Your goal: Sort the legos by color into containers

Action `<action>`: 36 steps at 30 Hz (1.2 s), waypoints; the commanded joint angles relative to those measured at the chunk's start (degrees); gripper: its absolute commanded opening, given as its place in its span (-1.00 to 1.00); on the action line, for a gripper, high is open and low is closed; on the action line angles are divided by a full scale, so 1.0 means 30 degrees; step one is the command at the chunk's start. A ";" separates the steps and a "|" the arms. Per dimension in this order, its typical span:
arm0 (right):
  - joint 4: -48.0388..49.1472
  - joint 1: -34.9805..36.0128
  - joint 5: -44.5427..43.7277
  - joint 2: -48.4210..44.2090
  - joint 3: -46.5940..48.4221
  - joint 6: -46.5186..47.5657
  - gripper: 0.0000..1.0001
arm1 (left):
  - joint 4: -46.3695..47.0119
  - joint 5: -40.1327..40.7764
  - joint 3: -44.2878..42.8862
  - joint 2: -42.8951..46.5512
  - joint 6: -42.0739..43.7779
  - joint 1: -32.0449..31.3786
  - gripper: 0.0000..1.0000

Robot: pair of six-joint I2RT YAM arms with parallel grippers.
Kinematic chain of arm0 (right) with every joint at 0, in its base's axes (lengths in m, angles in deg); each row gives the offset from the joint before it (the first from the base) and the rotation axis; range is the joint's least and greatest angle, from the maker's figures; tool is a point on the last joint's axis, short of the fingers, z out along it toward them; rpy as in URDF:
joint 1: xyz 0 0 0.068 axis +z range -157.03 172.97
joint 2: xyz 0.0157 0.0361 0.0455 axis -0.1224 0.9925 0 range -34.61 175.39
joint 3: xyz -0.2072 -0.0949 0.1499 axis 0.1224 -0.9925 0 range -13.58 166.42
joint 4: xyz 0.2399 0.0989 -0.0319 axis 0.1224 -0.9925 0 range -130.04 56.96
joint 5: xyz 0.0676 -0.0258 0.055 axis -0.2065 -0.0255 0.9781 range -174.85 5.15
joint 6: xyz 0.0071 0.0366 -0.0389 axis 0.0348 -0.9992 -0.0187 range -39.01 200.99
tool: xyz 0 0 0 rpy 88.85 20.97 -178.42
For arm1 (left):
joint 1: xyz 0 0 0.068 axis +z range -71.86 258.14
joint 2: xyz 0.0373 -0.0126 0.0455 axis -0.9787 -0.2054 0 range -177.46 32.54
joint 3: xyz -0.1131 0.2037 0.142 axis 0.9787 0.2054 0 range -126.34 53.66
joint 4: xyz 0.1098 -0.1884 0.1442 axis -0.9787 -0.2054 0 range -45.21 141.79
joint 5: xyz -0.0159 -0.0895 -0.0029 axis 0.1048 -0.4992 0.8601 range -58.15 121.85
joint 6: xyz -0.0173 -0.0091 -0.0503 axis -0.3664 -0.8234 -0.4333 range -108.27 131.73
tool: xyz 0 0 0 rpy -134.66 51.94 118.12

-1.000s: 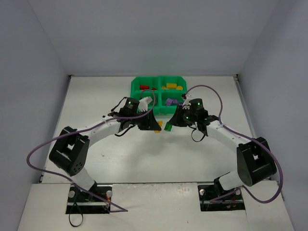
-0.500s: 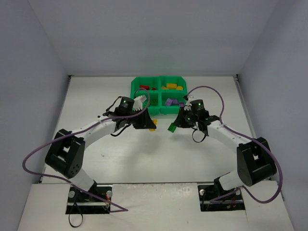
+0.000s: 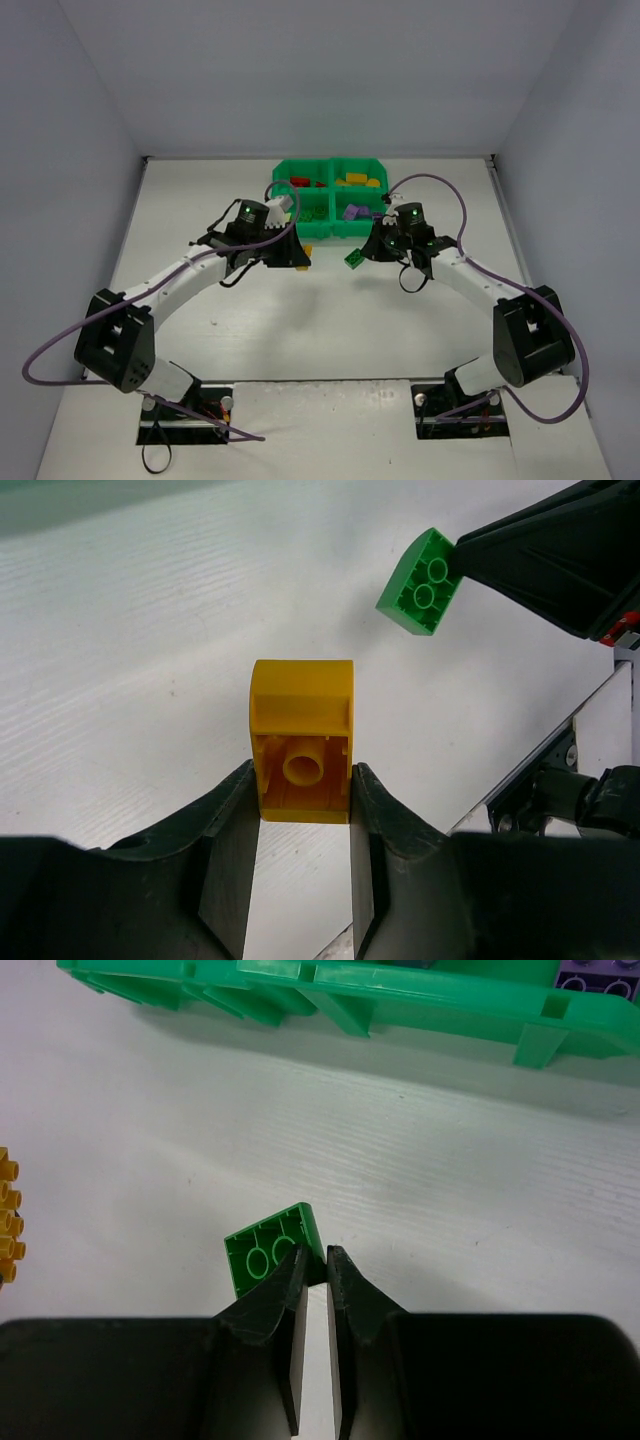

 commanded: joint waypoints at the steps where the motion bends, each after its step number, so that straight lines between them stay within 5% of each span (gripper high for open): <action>1: 0.0528 0.0108 -0.0189 -0.0224 0.0361 0.0245 -1.00 | -0.0246 0.0664 -0.0716 0.1056 0.0546 0.0151 -1.00; 24: -0.0820 0.1250 -0.1274 0.1185 -0.0345 -0.0341 -1.00 | -0.0187 0.0811 0.0456 0.2053 0.0253 0.0151 -1.00; 36: -0.0791 0.1338 -0.0542 0.3489 0.7468 0.0625 -1.00 | -0.0831 0.1924 0.1392 0.3957 0.0399 0.0355 -1.00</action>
